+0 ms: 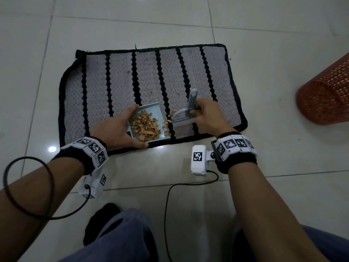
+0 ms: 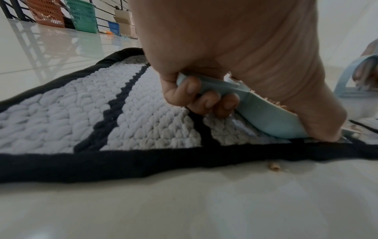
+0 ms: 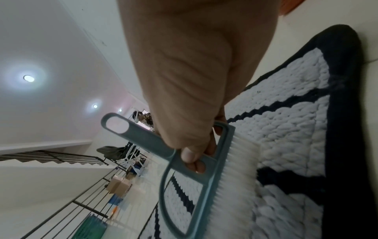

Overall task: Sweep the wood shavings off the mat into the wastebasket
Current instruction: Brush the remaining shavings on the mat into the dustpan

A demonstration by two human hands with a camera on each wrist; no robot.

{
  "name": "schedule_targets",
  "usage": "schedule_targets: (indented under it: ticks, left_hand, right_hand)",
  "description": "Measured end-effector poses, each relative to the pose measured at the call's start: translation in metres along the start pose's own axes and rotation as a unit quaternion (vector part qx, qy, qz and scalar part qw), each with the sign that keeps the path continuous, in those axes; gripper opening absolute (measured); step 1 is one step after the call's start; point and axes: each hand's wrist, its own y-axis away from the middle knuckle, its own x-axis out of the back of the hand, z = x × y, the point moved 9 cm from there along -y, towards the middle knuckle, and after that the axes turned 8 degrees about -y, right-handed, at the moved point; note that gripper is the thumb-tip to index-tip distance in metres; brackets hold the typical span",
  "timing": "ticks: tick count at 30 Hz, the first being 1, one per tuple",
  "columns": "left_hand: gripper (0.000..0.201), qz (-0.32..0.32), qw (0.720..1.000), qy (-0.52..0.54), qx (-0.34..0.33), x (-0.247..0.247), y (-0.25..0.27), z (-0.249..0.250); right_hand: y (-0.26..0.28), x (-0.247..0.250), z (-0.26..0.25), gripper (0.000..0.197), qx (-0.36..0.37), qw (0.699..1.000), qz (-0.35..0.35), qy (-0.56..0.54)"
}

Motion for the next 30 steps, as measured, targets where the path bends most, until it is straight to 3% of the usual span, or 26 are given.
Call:
schedule_targets:
  ticks: [2,7,15,21,27,30]
  left_hand:
    - [0.122,-0.003,1.0,0.001,-0.001,0.0,0.0,0.0]
    - [0.123,-0.01,1.0,0.004,0.0,0.001,0.0,0.002]
    - [0.123,-0.005,1.0,0.005,0.002,0.0,0.001,0.004]
    - [0.125,-0.016,1.0,0.013,0.011,-0.004,-0.002,0.004]
    - [0.123,-0.005,1.0,0.009,0.016,-0.002,0.0,0.005]
    - [0.125,-0.01,1.0,0.004,0.016,-0.003,-0.001,0.004]
  right_hand:
    - [0.001,0.009,0.0,0.019,0.002,1.0,0.013,-0.009]
    - [0.001,-0.018,0.002,0.024,-0.006,0.997,-0.079,0.024]
    - [0.0,0.011,0.002,0.022,0.015,0.999,0.03,-0.022]
    - [-0.002,-0.004,0.012,0.02,-0.007,0.999,-0.046,0.009]
    - [-0.016,0.005,0.005,0.019,0.006,0.999,0.018,-0.028]
    - [-0.011,0.031,0.01,0.016,0.004,0.99,0.105,-0.089]
